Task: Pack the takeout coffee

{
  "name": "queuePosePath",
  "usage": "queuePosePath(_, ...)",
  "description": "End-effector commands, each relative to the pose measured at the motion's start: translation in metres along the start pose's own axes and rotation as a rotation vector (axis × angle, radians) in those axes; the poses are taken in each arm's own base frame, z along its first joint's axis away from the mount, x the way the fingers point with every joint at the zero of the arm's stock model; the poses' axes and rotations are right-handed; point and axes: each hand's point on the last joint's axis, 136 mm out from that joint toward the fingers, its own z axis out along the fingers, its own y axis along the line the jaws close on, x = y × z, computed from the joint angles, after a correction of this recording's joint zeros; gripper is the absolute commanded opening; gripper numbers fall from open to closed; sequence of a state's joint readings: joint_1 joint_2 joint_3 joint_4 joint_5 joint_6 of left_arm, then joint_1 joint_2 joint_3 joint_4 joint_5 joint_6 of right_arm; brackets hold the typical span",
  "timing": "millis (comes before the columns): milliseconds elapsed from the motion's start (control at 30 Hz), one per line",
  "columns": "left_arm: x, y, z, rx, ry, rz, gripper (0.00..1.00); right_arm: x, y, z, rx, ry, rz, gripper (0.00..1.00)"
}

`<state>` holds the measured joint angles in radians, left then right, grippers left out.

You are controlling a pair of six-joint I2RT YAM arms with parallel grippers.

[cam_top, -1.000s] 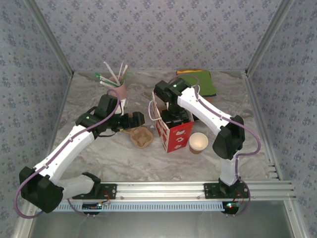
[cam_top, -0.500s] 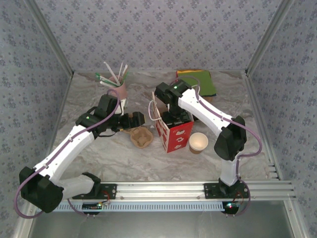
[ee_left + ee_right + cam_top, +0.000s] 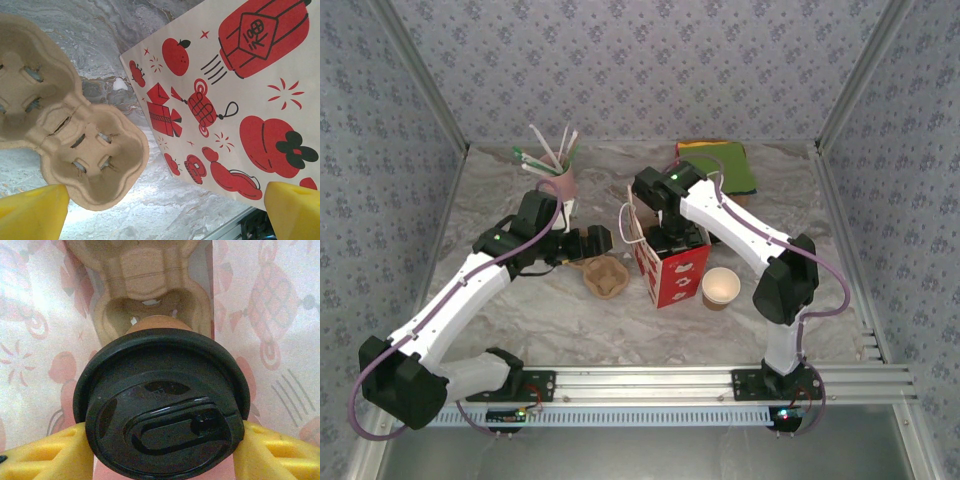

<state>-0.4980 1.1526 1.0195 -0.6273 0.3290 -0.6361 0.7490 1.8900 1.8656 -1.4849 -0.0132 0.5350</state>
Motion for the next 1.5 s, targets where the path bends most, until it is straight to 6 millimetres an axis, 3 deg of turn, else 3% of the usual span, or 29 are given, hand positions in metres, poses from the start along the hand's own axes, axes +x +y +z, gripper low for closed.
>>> queuePosePath(0, -0.0022, -0.0098, -0.0067, 0.031, -0.017, 0.033, 1.0, 0.0109, -0.0027, -0.0117, -0.007, 0.001, 0.007, 0.65)
queuePosePath(1467, -0.0021, -0.0091, -0.0059, 0.026, -0.014, 0.035, 1.0, 0.0097, -0.0031, -0.0071, -0.005, 0.006, 0.004, 0.65)
